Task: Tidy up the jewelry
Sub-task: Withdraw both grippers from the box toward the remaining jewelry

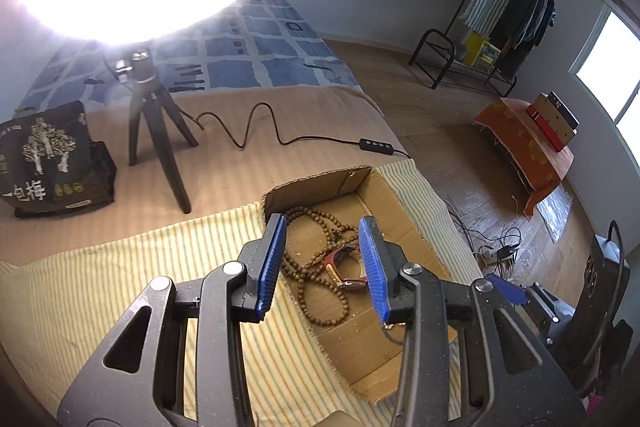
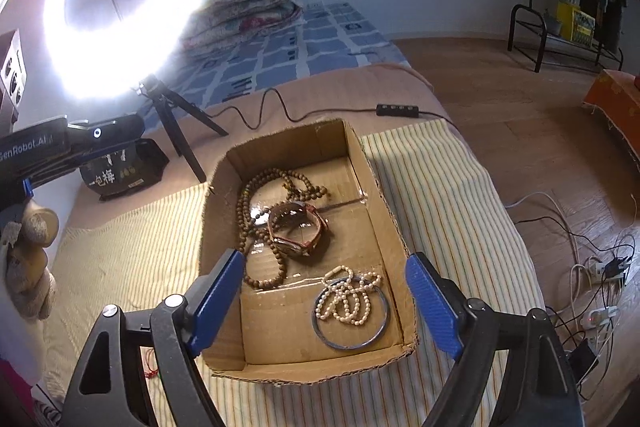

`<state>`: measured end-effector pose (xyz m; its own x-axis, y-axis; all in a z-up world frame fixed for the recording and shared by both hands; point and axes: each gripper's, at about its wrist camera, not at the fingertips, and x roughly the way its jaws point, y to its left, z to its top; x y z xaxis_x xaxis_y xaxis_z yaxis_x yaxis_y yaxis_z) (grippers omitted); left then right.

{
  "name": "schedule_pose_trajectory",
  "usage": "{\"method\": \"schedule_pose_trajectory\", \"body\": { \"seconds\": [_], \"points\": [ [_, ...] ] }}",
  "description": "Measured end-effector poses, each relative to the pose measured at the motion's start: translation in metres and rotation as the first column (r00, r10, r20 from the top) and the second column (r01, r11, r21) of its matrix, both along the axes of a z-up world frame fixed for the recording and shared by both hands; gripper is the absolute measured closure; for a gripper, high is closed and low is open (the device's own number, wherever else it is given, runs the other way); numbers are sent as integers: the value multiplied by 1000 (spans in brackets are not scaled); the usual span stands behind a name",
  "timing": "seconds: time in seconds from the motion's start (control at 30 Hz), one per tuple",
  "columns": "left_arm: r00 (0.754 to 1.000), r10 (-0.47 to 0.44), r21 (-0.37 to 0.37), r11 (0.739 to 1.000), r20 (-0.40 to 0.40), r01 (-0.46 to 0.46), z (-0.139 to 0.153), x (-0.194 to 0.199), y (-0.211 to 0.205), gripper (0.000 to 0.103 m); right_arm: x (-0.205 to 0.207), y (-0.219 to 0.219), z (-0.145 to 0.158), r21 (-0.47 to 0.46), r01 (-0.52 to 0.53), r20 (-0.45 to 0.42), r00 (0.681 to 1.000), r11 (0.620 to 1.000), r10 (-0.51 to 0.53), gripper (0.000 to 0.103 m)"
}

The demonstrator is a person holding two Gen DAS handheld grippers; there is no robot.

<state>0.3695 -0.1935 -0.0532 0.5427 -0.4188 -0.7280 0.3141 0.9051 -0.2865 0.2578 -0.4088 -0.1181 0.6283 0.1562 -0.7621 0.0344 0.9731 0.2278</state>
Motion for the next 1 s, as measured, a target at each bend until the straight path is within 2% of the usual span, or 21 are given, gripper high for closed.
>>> {"method": "schedule_pose_trajectory", "body": {
  "seconds": [0.3,0.53,0.8,1.0],
  "points": [
    [998,50,-10,999,40,-49,25,-29,45,65,-23,26,30,11,-48,93,995,999,46,18],
    [994,90,17,996,63,-91,36,-59,98,65,-43,60,40,31,-126,127,984,992,121,18],
    [990,135,46,990,39,-137,21,-98,163,65,-64,100,40,42,-222,139,967,974,214,18],
    [986,165,57,985,-8,-164,-2,-117,196,65,-73,130,23,25,-306,106,947,952,302,18]
  ]
}}
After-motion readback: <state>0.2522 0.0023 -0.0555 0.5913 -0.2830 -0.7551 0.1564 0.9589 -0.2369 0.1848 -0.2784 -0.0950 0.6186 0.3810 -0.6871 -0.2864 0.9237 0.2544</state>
